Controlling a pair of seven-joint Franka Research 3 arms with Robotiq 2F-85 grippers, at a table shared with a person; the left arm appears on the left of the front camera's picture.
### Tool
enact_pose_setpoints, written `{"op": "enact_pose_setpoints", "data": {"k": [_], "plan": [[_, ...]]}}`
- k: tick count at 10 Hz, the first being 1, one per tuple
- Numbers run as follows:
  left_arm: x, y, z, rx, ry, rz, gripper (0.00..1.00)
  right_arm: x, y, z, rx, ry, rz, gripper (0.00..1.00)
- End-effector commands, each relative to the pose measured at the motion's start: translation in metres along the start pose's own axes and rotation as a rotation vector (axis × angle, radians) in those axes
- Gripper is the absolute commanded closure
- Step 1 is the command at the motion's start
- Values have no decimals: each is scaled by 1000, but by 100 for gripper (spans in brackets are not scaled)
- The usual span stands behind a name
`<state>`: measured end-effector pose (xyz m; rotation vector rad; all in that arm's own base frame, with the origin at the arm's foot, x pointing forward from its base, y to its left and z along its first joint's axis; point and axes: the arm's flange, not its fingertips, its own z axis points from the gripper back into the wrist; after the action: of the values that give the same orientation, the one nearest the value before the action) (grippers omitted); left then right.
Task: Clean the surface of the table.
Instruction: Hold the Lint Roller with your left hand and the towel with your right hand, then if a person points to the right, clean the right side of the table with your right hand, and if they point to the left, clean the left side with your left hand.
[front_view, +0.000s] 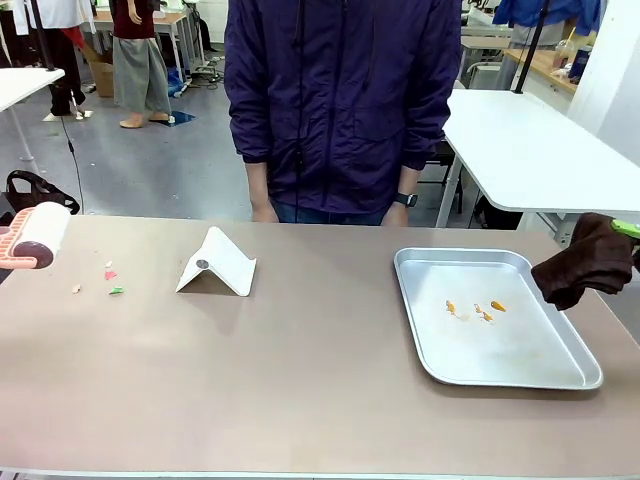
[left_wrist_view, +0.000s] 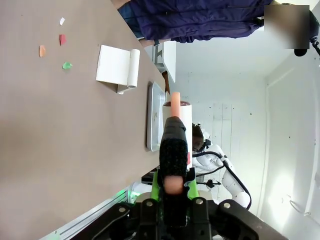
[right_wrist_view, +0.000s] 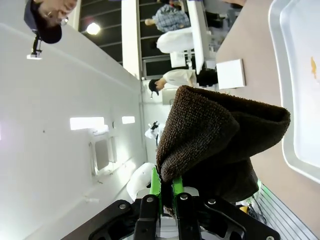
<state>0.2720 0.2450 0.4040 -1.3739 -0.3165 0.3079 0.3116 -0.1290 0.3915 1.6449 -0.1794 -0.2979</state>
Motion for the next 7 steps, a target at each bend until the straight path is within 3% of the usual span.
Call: {"op": "enact_pose_setpoints", "data": {"k": [1,7], "plan": [[-4,-5,1,-3,16,-15,100,-3,10,-1,-3,1,14,100],[-4,-5,1,-3,16,-15,100,-3,10,-1,-3,1,14,100]]}}
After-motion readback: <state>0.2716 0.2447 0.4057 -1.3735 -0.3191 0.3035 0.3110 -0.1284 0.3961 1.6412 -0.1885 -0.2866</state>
